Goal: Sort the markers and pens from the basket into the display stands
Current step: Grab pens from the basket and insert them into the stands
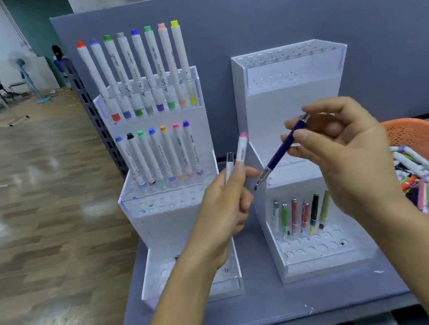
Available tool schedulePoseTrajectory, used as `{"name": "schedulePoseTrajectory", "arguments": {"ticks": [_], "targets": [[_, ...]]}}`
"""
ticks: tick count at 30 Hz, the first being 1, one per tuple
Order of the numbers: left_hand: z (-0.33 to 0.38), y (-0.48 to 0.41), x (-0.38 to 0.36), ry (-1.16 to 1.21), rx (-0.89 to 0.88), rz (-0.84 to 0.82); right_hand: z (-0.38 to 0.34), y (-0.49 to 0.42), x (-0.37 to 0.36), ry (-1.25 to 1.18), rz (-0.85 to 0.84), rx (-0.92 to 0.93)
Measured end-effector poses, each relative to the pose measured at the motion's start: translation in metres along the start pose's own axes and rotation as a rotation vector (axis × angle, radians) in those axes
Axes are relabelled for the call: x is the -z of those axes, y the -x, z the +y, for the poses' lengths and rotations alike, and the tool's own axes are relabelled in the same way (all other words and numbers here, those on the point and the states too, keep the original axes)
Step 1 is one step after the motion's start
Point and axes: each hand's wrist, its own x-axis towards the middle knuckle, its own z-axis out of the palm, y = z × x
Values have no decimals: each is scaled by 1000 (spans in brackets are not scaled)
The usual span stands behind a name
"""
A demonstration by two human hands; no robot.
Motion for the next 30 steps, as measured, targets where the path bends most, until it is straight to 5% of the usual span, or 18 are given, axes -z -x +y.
{"name": "schedulePoseTrajectory", "arguments": {"ticks": [8,20,30], "targets": [[-24,-7,-35,130,101,-98,18,23,69,362,217,100],[-33,-4,-57,10,21,-95,69,29,97,783,156,235],[-41,-3,-59,27,62,-74,84,35,99,902,142,385]]}}
